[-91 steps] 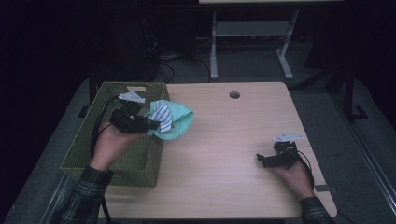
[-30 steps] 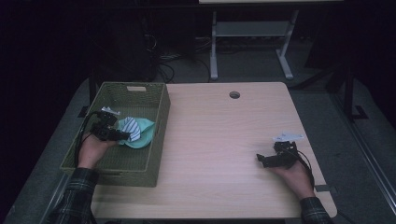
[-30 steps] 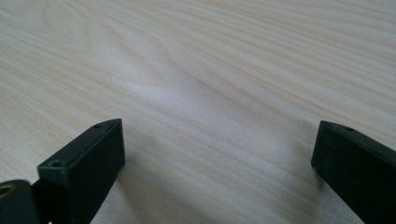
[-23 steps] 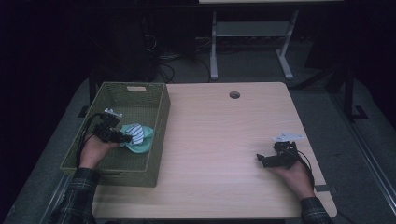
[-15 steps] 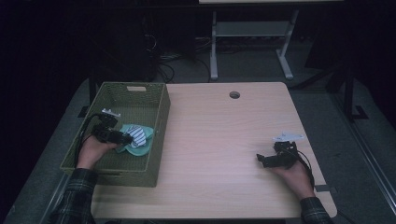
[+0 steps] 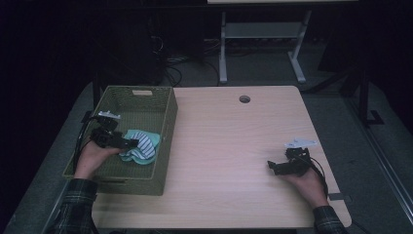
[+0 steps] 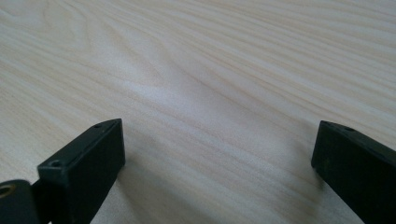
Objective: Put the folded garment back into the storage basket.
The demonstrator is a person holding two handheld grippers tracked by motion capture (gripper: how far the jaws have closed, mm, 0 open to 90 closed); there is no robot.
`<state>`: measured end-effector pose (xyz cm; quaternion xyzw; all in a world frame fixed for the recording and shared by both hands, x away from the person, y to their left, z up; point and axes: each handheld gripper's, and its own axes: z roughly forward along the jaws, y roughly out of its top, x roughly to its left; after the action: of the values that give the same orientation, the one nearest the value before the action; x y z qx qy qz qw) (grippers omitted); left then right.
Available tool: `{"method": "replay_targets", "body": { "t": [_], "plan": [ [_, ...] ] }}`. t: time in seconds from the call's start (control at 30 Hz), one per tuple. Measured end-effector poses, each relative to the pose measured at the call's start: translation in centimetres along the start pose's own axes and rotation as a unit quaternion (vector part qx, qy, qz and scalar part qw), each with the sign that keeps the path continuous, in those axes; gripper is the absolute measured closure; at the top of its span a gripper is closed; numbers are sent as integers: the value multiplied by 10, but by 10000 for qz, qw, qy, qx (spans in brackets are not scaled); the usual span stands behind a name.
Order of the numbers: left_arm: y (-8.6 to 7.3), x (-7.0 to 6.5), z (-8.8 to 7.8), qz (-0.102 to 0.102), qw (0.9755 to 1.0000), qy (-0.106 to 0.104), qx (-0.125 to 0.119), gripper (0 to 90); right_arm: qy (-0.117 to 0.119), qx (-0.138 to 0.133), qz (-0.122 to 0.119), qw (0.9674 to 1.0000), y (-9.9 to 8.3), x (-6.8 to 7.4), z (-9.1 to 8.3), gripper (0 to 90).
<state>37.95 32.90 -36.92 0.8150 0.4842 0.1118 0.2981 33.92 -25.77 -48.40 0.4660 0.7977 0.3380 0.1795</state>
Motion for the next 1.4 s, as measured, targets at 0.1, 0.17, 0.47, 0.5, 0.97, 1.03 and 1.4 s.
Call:
{"method": "replay_targets", "body": {
  "t": [0.1,0.17,0.47,0.5,0.97,1.03,1.4],
  "plan": [
    [4,-8,-5,37,9999,-67,-138,145,0,1,-3,10000,0,0,0,22],
    [8,-13,-8,61,9997,-124,-215,146,1,0,-4,10000,0,0,0,22],
    [25,-46,-10,286,9976,-388,-489,146,0,0,-4,10000,0,0,0,22],
    [28,-50,-10,316,9974,-404,-498,146,1,-1,2,10000,0,0,0,22],
    [54,-105,-2,743,9920,-728,-712,146,0,0,-1,10000,0,0,0,22],
    [58,-115,1,831,9907,-782,-745,146,0,-1,-2,10000,0,0,0,22],
    [69,-157,22,1186,9854,-1002,-700,146,1,3,-9,10000,0,0,0,22]
  ]
}}
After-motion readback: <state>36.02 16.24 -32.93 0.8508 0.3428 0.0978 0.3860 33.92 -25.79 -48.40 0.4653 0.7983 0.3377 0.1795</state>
